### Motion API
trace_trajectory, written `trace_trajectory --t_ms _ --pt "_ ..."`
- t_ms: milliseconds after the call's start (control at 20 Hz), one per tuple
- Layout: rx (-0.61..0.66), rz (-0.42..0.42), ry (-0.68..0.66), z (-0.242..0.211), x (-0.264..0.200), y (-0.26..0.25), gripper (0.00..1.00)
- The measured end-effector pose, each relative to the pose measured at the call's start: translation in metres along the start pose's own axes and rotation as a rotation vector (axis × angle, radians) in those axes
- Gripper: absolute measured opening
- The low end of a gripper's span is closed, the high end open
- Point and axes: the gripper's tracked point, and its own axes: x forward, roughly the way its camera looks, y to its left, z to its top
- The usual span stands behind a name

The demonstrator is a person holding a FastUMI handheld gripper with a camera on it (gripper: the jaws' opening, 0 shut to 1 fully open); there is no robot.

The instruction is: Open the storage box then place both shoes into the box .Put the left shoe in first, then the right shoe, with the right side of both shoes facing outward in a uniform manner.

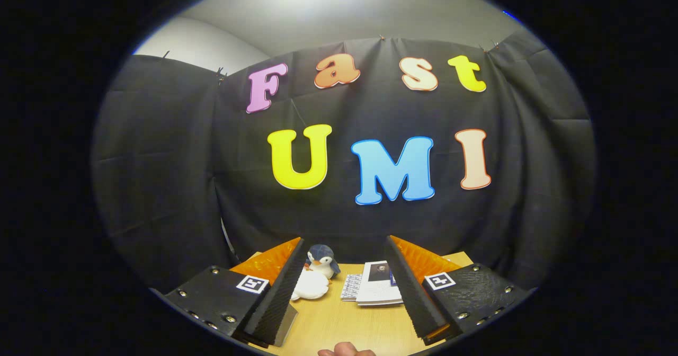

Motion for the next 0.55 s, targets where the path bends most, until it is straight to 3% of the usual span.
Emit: trace_trajectory --t_ms 150,550 --pt "0.012 -0.023 -0.043 0.003 -0.011 -0.013 0.92" --pt "0.021 -0.046 -0.006 -0.020 -0.023 -0.049 0.92"
